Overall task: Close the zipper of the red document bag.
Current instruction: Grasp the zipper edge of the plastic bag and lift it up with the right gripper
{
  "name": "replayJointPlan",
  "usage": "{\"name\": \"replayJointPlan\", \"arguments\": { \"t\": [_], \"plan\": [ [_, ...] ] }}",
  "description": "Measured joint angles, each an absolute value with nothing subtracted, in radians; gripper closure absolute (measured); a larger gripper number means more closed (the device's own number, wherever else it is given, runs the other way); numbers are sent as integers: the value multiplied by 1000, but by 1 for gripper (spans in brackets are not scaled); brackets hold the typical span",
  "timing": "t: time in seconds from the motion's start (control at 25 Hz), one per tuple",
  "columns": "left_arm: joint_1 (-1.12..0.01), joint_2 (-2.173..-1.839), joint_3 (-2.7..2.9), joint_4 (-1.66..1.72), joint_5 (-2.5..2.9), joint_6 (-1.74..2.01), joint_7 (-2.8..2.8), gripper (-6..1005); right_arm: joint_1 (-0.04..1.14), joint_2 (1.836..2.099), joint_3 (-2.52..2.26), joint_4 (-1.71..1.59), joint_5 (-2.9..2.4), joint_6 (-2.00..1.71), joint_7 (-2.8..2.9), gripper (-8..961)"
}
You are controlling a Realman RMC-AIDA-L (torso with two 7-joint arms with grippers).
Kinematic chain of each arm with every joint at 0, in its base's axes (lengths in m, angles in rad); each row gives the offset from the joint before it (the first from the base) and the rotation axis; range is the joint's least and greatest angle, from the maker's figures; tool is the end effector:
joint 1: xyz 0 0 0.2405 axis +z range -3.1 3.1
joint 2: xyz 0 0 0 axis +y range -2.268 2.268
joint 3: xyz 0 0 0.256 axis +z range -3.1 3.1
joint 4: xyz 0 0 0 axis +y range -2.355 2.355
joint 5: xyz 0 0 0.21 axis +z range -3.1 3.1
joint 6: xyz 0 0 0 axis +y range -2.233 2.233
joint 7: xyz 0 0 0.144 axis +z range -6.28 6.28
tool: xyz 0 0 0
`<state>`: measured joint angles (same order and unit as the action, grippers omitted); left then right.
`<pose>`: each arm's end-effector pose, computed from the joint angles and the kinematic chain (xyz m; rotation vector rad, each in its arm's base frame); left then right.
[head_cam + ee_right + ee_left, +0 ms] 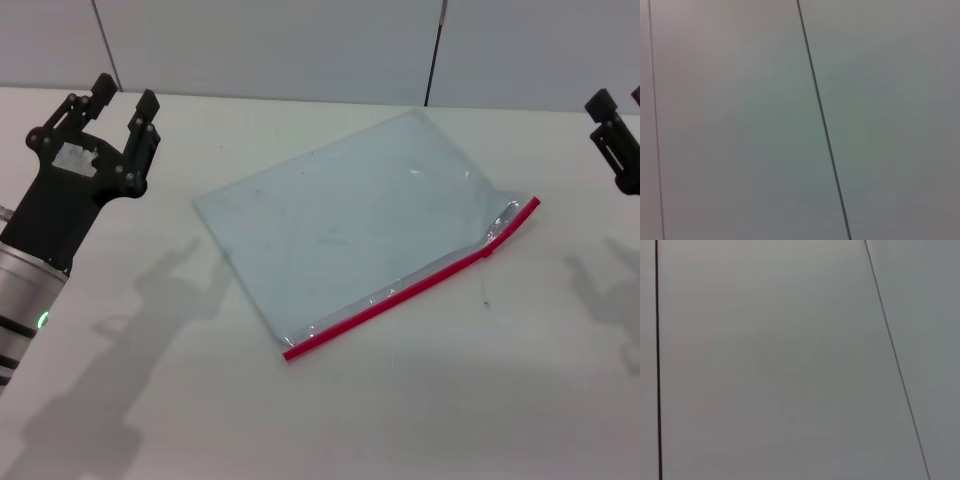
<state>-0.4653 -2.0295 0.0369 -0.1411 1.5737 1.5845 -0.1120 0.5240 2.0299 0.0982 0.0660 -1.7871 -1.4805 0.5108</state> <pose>-0.2922 0.3065 0.0046 -1.6698 -0.1826 -0.9273 0.2858 0.3313 0.0011 -1.7912 0.4752 1.1157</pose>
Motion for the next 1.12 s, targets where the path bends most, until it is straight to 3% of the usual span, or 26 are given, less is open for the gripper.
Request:
{"name": "replayJointPlan", "arguments": {
  "t": [0.44,1.12],
  "plan": [
    [-468,-2029,37,-141,1574,1567,-112,558,543,2029,84,66,-1787,-1432,524,296],
    [-480,-2029,37,-141,1598,1536,-112,557,724,2024,-292,-112,-1849,-922,1143,297]
  ]
}}
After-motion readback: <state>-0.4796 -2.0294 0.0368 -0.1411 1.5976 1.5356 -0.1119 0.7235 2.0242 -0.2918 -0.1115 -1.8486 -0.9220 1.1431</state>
